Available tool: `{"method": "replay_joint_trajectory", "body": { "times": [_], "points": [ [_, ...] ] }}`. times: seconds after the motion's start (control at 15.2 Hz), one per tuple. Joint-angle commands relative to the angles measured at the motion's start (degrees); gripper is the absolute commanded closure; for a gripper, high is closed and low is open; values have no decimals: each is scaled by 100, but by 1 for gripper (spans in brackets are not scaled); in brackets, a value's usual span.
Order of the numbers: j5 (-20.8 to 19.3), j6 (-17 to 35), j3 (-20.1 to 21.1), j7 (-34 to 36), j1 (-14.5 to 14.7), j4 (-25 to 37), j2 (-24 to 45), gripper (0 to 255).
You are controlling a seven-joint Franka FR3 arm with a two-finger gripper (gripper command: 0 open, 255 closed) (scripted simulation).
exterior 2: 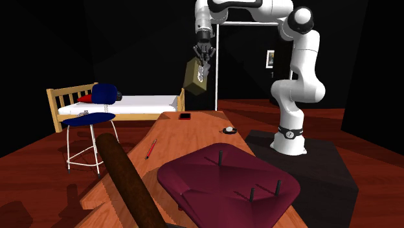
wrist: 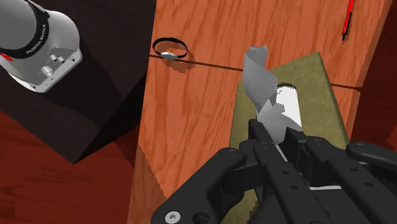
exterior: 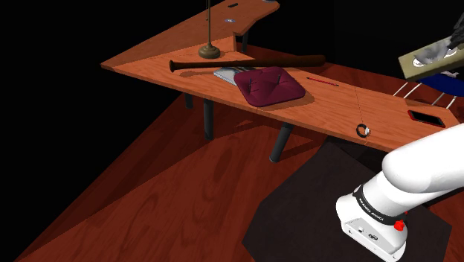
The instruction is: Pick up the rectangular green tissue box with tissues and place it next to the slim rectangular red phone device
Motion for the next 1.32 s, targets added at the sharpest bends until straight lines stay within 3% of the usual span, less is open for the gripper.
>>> {"method": "replay_joint_trajectory", "body": {
  "times": [0.0, 0.33, 0.53, 1.25],
  "points": [
    [14, -95, -246, -316, -58, 130, 105, 255],
    [316, -409, -1103, -1324, -184, 685, 727, 255],
    [806, -674, -1731, -2141, -390, 1132, 1439, 255],
    [521, 155, -1585, -2109, -368, 183, 1111, 255]
  ]
}}
